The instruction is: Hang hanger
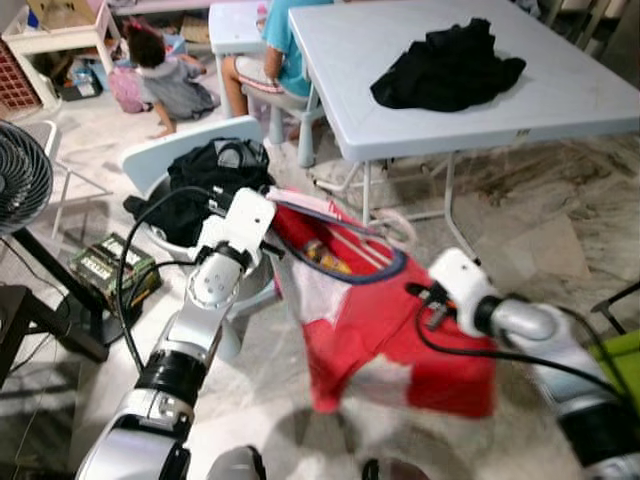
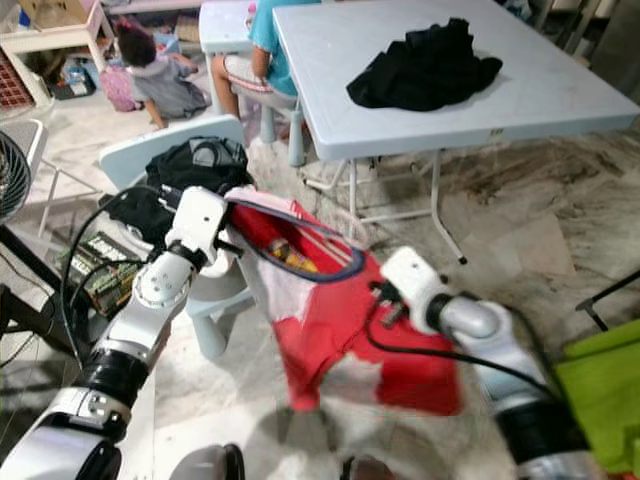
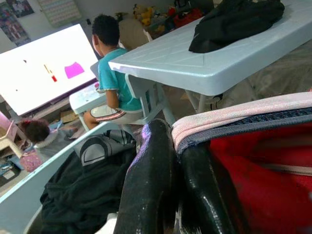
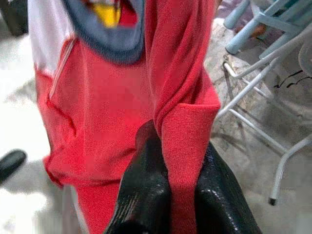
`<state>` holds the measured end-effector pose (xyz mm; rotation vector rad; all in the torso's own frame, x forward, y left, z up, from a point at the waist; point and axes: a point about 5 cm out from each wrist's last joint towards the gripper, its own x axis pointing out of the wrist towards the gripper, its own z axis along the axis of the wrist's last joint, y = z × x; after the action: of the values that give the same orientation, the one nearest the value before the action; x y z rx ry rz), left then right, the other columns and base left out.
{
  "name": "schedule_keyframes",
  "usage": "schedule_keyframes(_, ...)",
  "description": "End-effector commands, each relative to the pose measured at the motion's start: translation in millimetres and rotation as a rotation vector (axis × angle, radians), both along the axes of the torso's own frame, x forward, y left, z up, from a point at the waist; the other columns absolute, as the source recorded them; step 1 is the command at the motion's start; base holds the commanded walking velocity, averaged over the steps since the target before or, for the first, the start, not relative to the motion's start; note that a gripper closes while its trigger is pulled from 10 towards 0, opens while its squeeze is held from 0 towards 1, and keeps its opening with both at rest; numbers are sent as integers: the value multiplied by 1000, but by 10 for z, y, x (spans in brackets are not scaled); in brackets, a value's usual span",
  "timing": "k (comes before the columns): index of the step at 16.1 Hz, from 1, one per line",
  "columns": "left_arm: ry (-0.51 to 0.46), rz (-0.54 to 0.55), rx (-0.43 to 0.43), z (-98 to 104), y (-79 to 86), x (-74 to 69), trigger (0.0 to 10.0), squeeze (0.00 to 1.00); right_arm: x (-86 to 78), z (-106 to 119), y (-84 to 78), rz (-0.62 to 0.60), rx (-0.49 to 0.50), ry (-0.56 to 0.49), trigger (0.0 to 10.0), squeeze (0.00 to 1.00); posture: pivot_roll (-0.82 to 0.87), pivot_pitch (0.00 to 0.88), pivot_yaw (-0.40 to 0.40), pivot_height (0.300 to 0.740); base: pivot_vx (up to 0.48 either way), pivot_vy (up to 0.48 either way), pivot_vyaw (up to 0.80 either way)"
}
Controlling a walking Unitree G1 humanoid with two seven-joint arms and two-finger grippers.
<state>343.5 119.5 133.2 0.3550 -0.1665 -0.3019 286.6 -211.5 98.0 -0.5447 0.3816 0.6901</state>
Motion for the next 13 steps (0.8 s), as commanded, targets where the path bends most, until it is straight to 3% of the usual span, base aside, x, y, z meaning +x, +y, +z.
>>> schedule_keyframes(1, -42, 82, -29, 152, 243, 54, 0, 0, -96, -66, -270, -19, -66, 69, 10000, 0, -70, 64, 12, 740, 0, 0, 0)
schedule_keyframes(4, -47, 82, -21, 192, 302, 41, 0, 0, -297, -90, -579, 87, -186, 154, 10000, 0, -75, 65, 18, 740, 0, 0, 0)
schedule_keyframes(5, -35, 86, -7, 174, 364, 28, 0, 0, -425, -24, -806, 151, -226, 215, 10000, 0, -83, 70, 22, 740, 0, 0, 0)
schedule_keyframes(7, 2, 99, -13, 115, 437, 8, 0, 0, -481, 231, -1080, 163, -236, 224, 10000, 0, -95, 76, 24, 740, 0, 0, 0)
schedule_keyframes(10, 51, 80, -3, 28, 401, -14, 0, 0, -362, 474, -1203, 90, -182, 134, 10000, 0, -104, 78, 28, 740, 0, 0, 0)
schedule_keyframes(11, 81, 68, 10, -28, 377, -16, 0, 0, -307, 582, -1159, 90, -118, 89, 10000, 0, -104, 78, 32, 740, 0, 0, 0)
schedule_keyframes(13, 95, 57, 10, -52, 355, -18, 0, 0, -273, 652, -1083, 123, -118, 37, 10000, 0, -105, 78, 33, 740, 0, 0, 0)
